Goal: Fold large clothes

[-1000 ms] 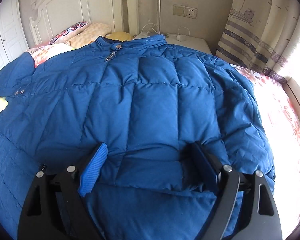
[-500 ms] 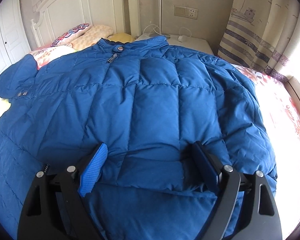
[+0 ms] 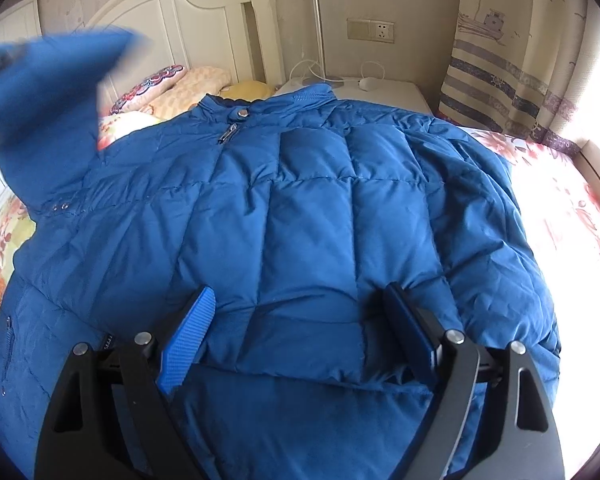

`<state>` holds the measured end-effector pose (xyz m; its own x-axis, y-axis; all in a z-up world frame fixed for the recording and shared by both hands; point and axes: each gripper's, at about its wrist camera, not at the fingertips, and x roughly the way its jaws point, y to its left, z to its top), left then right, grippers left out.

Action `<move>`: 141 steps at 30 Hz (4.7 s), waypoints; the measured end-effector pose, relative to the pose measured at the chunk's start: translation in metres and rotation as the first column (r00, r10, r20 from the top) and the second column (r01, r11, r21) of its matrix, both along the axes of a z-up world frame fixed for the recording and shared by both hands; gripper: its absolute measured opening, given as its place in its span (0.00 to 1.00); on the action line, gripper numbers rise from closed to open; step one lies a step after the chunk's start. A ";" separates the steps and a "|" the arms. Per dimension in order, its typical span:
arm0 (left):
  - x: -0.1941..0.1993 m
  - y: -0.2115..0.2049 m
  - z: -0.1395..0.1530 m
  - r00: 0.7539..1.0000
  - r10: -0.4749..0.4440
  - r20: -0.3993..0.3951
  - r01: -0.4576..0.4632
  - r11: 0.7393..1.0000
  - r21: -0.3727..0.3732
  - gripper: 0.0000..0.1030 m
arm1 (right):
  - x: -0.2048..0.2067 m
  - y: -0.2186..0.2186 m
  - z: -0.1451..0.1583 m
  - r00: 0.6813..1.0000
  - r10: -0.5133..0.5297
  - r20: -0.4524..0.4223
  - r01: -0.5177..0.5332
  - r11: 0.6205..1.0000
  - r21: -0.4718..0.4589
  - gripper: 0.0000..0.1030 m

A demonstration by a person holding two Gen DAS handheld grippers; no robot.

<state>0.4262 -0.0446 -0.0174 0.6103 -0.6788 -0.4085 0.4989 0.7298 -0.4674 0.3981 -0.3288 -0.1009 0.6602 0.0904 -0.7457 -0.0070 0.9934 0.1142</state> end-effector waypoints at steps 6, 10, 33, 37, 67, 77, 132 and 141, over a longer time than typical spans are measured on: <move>0.020 -0.058 -0.080 0.962 -0.034 -0.271 0.078 0.985 0.152 0.09 | -0.001 0.000 0.000 1.000 -0.002 0.003 0.001 1.000 0.005 0.83; -0.002 -0.038 -0.040 0.977 -0.051 -0.207 0.089 0.980 0.180 0.09 | -0.001 -0.001 0.001 1.000 -0.001 0.003 0.001 1.000 0.011 0.83; -0.021 0.117 -0.113 0.867 0.464 -0.180 -0.359 0.833 0.421 0.76 | 0.004 0.149 0.069 0.918 0.364 0.158 -0.282 0.879 -0.385 0.73; -0.020 0.121 -0.116 0.866 0.461 -0.194 -0.357 0.842 0.405 0.78 | 0.037 0.213 0.047 0.893 0.449 0.005 -0.364 0.730 -0.579 0.73; -0.025 0.128 -0.117 0.870 0.445 -0.213 -0.347 0.859 0.377 0.85 | -0.029 -0.084 0.000 0.975 -0.205 0.089 0.110 0.787 0.607 0.16; -0.025 0.126 -0.117 0.870 0.444 -0.214 -0.345 0.859 0.378 0.85 | -0.042 -0.089 -0.005 0.977 -0.201 0.066 0.142 0.853 0.502 0.16; 0.114 -0.004 -0.106 0.954 0.271 -0.130 -0.138 0.779 0.611 0.96 | 0.107 0.003 0.001 0.996 0.086 -0.010 -0.087 0.993 -0.084 0.50; 0.092 0.003 -0.077 0.951 0.291 -0.104 -0.187 0.810 0.556 0.96 | 0.080 -0.006 0.036 0.998 0.054 0.023 -0.054 0.998 -0.018 0.54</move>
